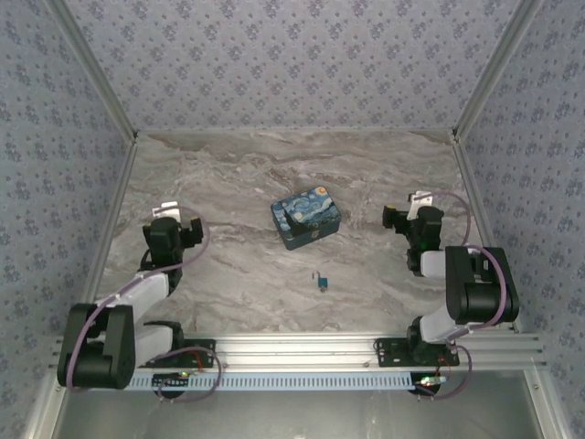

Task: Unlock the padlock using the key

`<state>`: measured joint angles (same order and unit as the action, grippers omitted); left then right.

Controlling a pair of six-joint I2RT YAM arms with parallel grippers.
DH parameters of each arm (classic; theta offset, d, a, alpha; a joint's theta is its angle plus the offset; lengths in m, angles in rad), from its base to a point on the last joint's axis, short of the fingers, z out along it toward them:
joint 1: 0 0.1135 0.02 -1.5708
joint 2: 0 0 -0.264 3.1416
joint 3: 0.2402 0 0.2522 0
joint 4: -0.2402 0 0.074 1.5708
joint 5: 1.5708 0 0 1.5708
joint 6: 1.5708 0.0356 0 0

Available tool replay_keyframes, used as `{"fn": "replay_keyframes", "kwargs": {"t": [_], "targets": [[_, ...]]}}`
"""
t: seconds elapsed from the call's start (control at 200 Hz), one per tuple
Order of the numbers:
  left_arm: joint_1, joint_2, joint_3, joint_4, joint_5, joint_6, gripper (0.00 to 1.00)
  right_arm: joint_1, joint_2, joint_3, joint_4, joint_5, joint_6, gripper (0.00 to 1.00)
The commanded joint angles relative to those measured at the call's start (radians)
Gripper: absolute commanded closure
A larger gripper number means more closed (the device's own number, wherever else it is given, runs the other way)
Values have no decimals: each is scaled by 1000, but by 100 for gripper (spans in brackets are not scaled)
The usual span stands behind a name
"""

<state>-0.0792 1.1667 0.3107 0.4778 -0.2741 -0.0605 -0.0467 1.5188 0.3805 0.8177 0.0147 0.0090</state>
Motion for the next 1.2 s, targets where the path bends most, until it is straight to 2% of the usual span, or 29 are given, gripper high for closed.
{"fn": "replay_keyframes", "kwargs": {"t": [0.0, 0.3, 0.49, 0.58, 0.635, 0.74, 0.77, 0.819, 0.864, 1.194], "targets": [[4, 51, -2, 225, 76, 57, 1, 5, 2, 5, -8, 11, -17, 0], [8, 247, -59, 527, 165, 118, 1, 6, 2, 6, -8, 12, -17, 0], [30, 374, -108, 744, 190, 98, 1, 6, 2, 7, -8, 14, -16, 0], [54, 352, -103, 698, 224, 79, 0, 7, 2, 6, -8, 13, -17, 0], [61, 358, -78, 675, 207, 63, 1, 6, 2, 6, -9, 14, -17, 0], [69, 368, 86, 389, 164, 44, 1, 7, 2, 6, -9, 14, -17, 0], [85, 359, 113, 300, 202, 34, 0, 7, 1, 6, -9, 14, -17, 0], [112, 371, 88, 373, 233, 13, 1, 7, 2, 6, -9, 16, -16, 0], [110, 361, 99, 332, 230, 17, 1, 8, 2, 6, -9, 16, -17, 0], [98, 366, 100, 338, 212, 26, 1, 23, 2, 10, -12, 37, -30, 0]]}}
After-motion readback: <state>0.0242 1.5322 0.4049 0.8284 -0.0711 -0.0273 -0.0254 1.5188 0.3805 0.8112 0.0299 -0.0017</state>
